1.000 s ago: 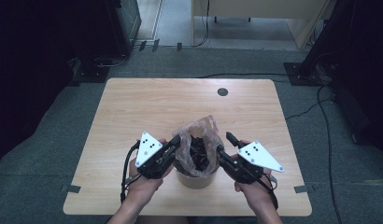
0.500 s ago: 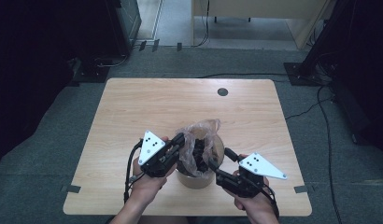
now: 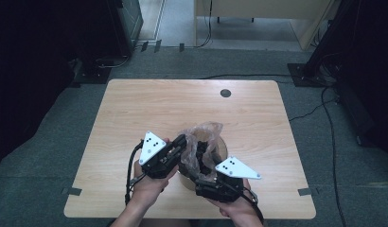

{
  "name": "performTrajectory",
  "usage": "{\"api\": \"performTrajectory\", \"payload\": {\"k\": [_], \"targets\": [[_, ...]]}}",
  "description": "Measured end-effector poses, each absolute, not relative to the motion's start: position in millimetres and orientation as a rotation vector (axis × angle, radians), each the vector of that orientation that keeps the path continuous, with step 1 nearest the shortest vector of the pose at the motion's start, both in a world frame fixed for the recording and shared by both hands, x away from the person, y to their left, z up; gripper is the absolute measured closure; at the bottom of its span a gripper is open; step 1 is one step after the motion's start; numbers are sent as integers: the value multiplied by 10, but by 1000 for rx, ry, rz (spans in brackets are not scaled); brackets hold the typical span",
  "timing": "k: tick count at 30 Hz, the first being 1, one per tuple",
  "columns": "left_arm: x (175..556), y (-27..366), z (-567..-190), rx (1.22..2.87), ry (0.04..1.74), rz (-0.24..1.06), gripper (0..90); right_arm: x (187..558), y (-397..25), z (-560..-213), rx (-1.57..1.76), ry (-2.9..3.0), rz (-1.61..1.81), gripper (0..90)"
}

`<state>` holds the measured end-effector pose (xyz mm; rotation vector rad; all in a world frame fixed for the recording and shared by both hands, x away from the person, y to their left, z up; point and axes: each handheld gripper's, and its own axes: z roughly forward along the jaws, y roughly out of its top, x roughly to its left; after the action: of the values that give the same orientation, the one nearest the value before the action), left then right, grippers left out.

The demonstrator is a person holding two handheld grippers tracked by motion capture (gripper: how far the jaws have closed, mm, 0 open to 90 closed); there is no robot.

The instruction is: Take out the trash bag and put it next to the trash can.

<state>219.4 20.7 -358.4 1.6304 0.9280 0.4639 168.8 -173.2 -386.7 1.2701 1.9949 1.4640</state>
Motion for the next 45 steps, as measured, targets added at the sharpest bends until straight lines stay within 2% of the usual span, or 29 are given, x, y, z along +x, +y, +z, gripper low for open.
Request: {"api": "performTrajectory", "payload": {"k": [1,2,3,5,8,10,12,15,19,25,28,35,39,45], "targets": [[2194,211,-3585,1632,928,465,817,1697,-1694,-3878,1272,1998,1433,259],[2194,218,-3587,1632,928,466,808,1697,-1662,-3885,1275,1993,1407,347],[2195,232,-3590,1637,925,468,794,1695,-1644,-3890,1270,1978,1392,485],[2191,263,-3611,1643,906,494,710,1704,-1636,-3894,1265,1976,1402,656],[2177,331,-3640,1633,894,506,540,1719,-1643,-3899,1256,1961,1407,809],[2176,393,-3657,1623,923,509,403,1730,-1657,-3899,1256,1949,1411,866],[2194,486,-3678,1611,949,489,290,1735,-1669,-3891,1252,1932,1418,887],[2208,674,-3729,1550,988,475,194,1736,-1680,-3867,1239,1919,1427,892],[2215,926,-3874,1537,1051,506,186,1736,-1700,-3812,1224,1894,1441,892],[2252,1315,-4271,1616,1192,581,175,1749,-1717,-3728,1207,1873,1458,892],[2259,1456,-4409,1640,1236,593,129,1745,-1715,-3703,1192,1869,1465,892],[2286,1958,-4814,1731,1411,631,99,1755,-1701,-3644,1177,1859,1467,891],[2285,2117,-4978,1797,1455,710,98,1758,-1694,-3611,1168,1854,1471,891],[2309,2207,-5123,1857,1447,660,91,1771,-1697,-3532,1150,1837,1475,891]]}}
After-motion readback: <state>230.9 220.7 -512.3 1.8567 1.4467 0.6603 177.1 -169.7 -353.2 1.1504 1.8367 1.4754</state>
